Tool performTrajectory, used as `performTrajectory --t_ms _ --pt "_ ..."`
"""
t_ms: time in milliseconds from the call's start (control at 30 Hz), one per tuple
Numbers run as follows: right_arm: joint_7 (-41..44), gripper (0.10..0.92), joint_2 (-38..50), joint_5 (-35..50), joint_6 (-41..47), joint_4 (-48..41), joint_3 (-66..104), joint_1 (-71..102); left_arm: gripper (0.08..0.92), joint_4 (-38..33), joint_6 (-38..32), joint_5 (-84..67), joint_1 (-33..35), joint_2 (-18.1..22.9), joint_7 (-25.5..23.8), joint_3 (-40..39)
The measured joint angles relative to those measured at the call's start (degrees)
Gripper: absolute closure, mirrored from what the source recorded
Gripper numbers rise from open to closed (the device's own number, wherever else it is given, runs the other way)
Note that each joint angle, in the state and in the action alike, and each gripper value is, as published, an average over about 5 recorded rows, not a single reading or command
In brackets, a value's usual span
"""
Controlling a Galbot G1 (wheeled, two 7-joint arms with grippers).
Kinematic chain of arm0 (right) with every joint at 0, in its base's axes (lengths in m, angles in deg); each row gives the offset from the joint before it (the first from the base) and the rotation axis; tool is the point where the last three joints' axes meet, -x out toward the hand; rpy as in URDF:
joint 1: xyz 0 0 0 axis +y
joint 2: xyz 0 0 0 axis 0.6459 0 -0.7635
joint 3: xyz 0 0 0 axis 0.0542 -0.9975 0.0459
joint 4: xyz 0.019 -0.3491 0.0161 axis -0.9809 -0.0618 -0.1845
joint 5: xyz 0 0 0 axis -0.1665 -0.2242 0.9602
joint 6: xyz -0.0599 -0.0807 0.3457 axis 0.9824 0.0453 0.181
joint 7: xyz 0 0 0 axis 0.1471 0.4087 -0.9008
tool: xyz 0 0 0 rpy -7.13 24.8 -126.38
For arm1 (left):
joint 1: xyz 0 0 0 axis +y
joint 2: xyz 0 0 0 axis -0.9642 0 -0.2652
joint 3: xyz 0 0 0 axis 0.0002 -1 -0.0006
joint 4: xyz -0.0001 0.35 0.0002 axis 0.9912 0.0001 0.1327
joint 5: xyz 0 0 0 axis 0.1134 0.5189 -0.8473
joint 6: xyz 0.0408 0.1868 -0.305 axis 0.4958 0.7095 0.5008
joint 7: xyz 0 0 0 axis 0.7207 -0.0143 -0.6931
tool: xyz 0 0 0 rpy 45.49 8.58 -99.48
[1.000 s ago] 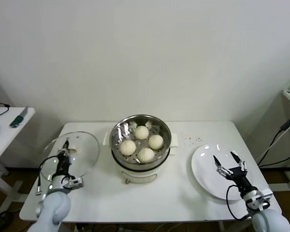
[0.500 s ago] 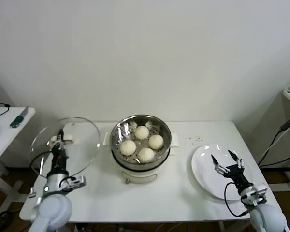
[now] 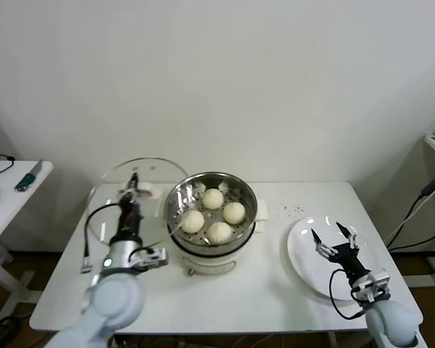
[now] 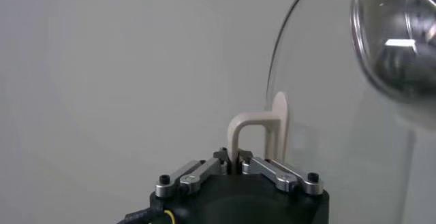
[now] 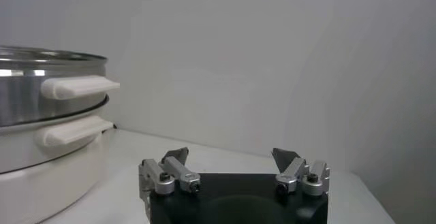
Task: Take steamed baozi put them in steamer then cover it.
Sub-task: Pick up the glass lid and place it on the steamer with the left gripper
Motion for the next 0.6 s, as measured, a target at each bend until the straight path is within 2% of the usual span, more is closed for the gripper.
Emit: performTrajectory --t_ms 267,600 --pt "-0.11 0.203 -0.73 -0.74 -0.31 -0.61 0.98 0.37 0.846 4.44 0.86 4.20 -8.23 6.37 -5.63 -7.55" --pt "-0.16 0.203 -1.32 -1.44 -0.59 -0.73 2.29 1.30 0.846 13.04 0.86 8.56 -12.01 16.61 -7.87 -11.84"
